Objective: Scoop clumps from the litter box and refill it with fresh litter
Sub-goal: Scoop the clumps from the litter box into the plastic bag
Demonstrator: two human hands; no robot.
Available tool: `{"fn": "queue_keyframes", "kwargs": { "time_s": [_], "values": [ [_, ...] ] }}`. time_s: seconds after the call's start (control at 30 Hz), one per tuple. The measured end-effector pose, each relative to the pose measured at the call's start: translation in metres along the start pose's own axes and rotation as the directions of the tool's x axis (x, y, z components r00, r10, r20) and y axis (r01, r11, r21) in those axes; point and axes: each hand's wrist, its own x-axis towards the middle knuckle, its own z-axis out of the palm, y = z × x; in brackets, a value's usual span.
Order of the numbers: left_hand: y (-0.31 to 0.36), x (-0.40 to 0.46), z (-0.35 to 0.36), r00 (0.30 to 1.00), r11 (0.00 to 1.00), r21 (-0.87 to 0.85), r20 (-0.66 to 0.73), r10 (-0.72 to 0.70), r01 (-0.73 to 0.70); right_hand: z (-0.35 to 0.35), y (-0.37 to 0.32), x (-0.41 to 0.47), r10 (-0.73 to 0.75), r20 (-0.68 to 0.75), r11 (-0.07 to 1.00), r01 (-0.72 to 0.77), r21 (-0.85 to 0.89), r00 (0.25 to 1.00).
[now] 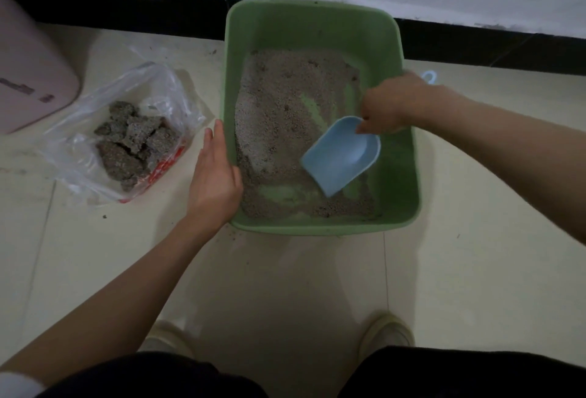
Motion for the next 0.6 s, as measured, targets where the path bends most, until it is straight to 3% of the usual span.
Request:
{"fn": "queue_keyframes", "kwargs": {
  "time_s": [0.1,0.23,0.37,0.6],
  "values": [
    [0.000,0.000,0.000,1.000,1.000,0.007,0.004,-0.001,0.001,0.009,0.009,-0.008,0.081,0.091,0.982,-0.064,-0.176,0.993],
    [0.002,0.000,-0.001,1.000,1.000,-0.001,-0.004,0.022,-0.022,0.031,0.006,-0.008,0.111,0.150,0.981,-0.085,-0.172,0.982],
    [0.002,0.000,-0.002,1.000,1.000,0.003,-0.004,0.019,-0.019,0.030,0.006,-0.005,0.132,0.181,0.988,-0.116,-0.099,0.974],
    [0.003,0.000,-0.001,1.000,1.000,0.005,-0.002,0.007,-0.007,0.028,-0.025,0.007,0.025,0.234,0.969,-0.081,0.233,0.972]
  ]
}}
